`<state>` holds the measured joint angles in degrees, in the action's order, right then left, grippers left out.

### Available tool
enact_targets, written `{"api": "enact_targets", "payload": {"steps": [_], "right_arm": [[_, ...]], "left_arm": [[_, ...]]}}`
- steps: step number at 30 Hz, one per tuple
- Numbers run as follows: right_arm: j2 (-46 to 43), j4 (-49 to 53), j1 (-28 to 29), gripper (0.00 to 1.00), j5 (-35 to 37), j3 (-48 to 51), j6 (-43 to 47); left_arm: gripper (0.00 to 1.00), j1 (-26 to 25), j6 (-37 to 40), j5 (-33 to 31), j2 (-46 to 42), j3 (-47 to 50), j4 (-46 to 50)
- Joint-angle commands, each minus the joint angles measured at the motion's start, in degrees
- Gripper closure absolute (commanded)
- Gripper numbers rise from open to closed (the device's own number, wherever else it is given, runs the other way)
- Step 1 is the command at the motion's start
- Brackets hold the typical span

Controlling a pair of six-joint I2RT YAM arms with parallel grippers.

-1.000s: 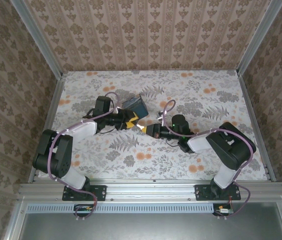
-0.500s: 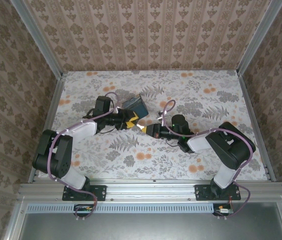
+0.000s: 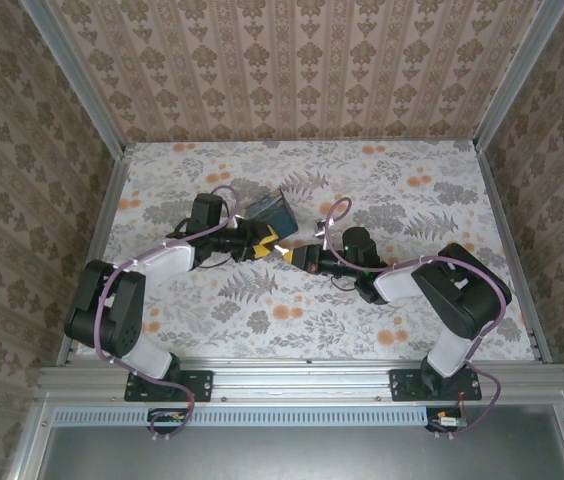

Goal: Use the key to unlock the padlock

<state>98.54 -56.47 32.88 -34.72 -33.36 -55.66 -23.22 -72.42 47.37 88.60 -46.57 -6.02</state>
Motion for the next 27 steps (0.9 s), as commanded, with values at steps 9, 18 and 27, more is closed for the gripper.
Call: {"api": "enact_targets", "payload": {"steps": [9,18,27], "right_arm": [[-0.7,0.7,0.2,1.0,0.7,-2.6,1.5],[-1.6,2.5,0.7,1.0,1.0,-4.0,2.7],[-1.5,3.8,2.3,1.0,1.0,-6.1,5.4]], "left_arm": [[1.0,-1.1,-0.5,0.9,-1.7,-0.6,-0.1],[1.0,-1.9,1.1,0.1,-1.8,-1.5,3.0],[1.0,-2.5,-0.7,1.0,-1.1,-1.9,1.4]]}}
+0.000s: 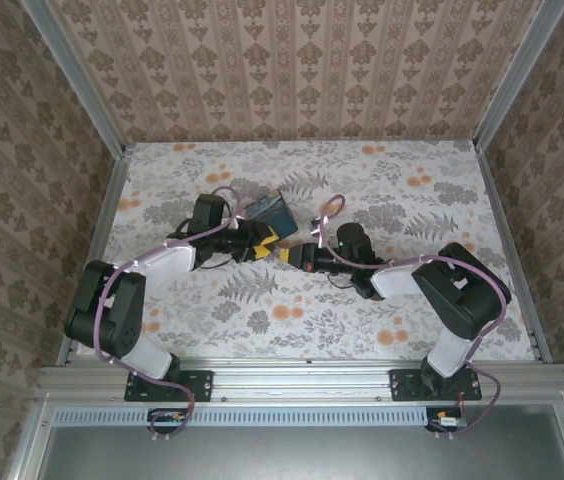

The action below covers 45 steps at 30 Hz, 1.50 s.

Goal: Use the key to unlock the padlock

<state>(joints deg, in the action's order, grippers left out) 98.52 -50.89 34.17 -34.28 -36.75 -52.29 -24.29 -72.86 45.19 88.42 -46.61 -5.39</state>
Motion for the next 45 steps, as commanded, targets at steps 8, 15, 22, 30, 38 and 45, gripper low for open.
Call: {"api": "enact_targets", "payload": {"steps": [8,15,22,30,38,45], "right_arm": [[-1.0,0.6,1.1,1.0,1.3,-6.7,3.1],[-0.2,0.3,1.3,0.79,-0.6,-8.2,2.3],[-8.8,10.0,-1.5,0.57,0.2,2.3,9.5],[-19.2,37.8,0.6,0.65,9.0,2.1,42.3],[-22.6,20.3,8.5,0.64,30.6,3.4,76.3],[-12.5,1.1,16.8,0.61,44.4,4.4,96.8]], "left_arm": [[1.0,-4.9,4.9,3.9,-1.0,-5.7,7.0],[1.0,-3.8,0.3,2.5,-1.9,-3.8,3.9],[1.0,1.4,4.9,-2.1,-5.9,-4.5,15.0],[1.0,2.2,3.9,0.0,-6.1,-5.3,18.2],[1.0,2.0,4.1,0.2,-7.0,-7.3,25.9],[1.0,1.5,2.0,-0.1,-7.2,-6.7,25.7]]}}
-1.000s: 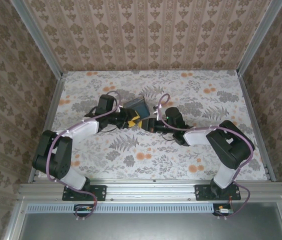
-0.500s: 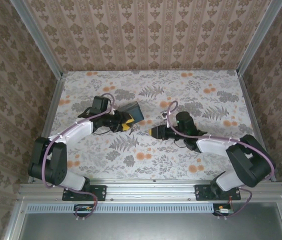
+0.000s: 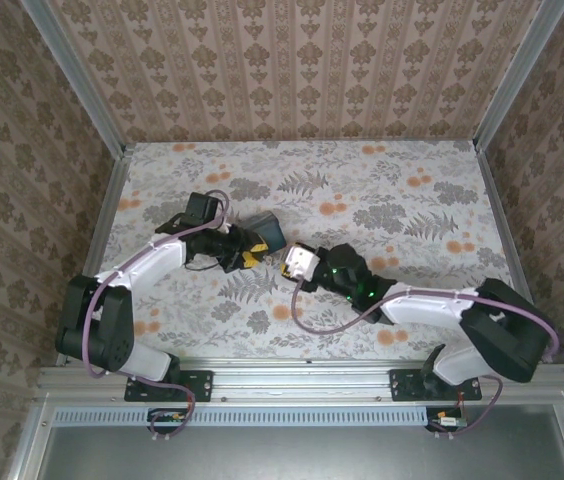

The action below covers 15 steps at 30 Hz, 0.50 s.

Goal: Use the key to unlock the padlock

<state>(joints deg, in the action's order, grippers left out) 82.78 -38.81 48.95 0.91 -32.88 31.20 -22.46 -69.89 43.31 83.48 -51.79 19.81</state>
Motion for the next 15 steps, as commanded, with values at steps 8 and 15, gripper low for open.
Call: {"api": "enact_targets", "payload": {"steps": [8,15], "right_arm": [[9.9,-19.0,5.5,0.64,12.1,-0.4,19.2],[10.6,-17.9,5.5,0.67,11.4,-0.6,19.4]], "left_arm": [[1.0,-0.5,-1.1,2.8,-1.2,-1.9,-0.4],[1.0,-0.5,-1.4,3.0,-1.7,-1.7,-0.8]]}}
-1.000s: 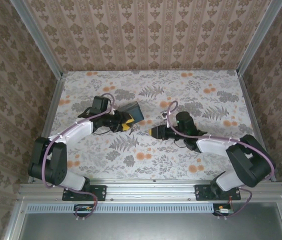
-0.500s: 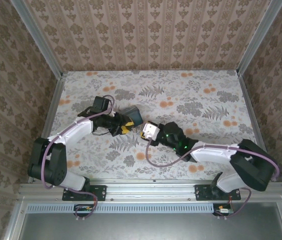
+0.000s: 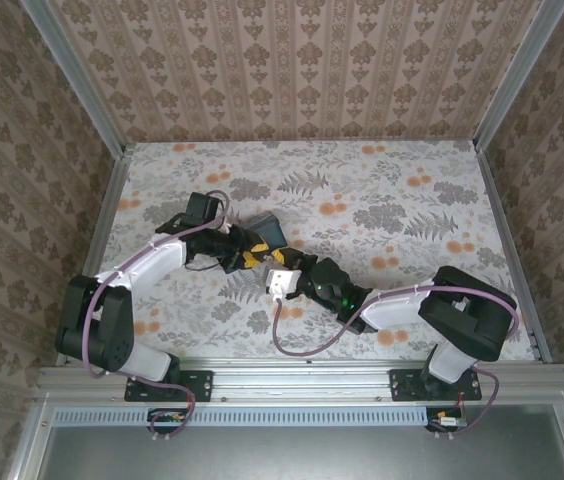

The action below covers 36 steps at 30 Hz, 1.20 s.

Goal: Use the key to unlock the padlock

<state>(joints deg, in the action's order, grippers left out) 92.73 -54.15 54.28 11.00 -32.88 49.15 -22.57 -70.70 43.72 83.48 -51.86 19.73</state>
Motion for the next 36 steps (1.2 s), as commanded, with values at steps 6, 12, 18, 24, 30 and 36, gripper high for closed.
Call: {"api": "enact_targets", "payload": {"steps": [6,12,18,24,30,36], "right_arm": [[1.8,-2.1,0.0,0.68,0.3,-1.2,1.4],[2.9,-2.0,-0.3,0.71,0.0,-2.6,0.8],[2.4,0.5,-0.6,0.77,-0.7,-3.8,0.2],[1.5,4.2,-0.9,0.85,-0.5,-4.3,-1.7],[-0.4,6.7,-2.6,0.94,0.8,-4.2,-9.3],[-4.1,13.3,-3.9,1.0,-1.5,-5.3,-32.4]], "left_arm": [[1.0,-0.4,-1.1,2.1,-2.6,-1.3,-0.9],[1.0,-0.7,-1.9,2.3,-3.3,-0.2,-1.9],[1.0,-0.7,-2.0,2.8,-3.0,-0.2,-2.2],[1.0,-0.7,-1.7,3.0,-2.9,-0.3,-2.3],[1.0,-0.7,-1.8,2.5,-3.4,-0.4,-2.7],[1.0,-1.1,-2.5,1.8,-3.4,-0.3,-5.5]]}}
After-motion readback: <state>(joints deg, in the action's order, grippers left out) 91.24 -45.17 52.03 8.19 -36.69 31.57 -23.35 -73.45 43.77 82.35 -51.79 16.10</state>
